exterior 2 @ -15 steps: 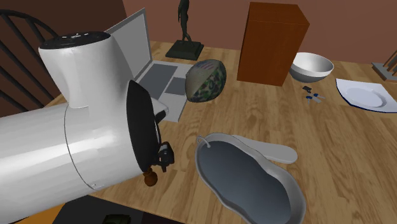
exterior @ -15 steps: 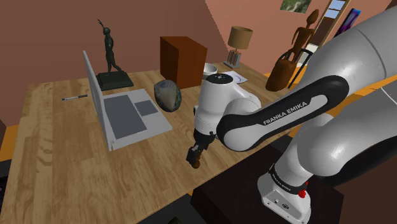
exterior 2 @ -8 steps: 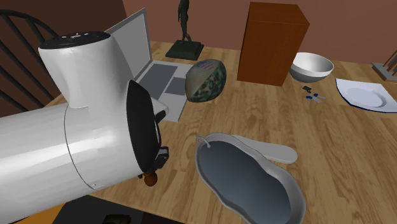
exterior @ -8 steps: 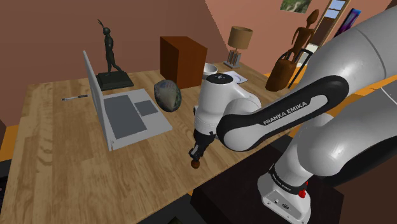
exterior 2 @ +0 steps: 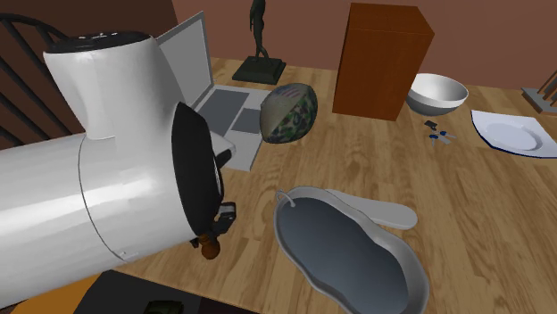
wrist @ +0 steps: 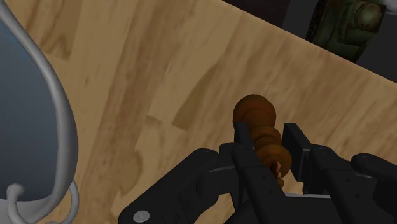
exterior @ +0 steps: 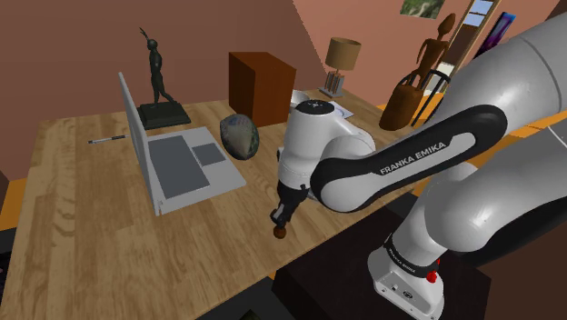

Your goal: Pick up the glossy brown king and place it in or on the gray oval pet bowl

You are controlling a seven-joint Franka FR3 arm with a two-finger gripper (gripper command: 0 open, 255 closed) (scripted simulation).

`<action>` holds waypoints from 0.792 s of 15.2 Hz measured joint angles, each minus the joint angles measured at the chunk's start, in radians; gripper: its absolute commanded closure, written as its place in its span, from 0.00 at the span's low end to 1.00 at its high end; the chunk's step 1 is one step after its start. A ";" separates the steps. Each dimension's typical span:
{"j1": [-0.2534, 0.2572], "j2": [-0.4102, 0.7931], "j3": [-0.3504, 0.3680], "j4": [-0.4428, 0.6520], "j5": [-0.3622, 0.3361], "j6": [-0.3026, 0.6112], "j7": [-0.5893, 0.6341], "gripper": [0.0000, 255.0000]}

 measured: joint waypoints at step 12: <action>0.017 -0.149 -0.057 0.076 -0.008 -0.224 -0.011 1.00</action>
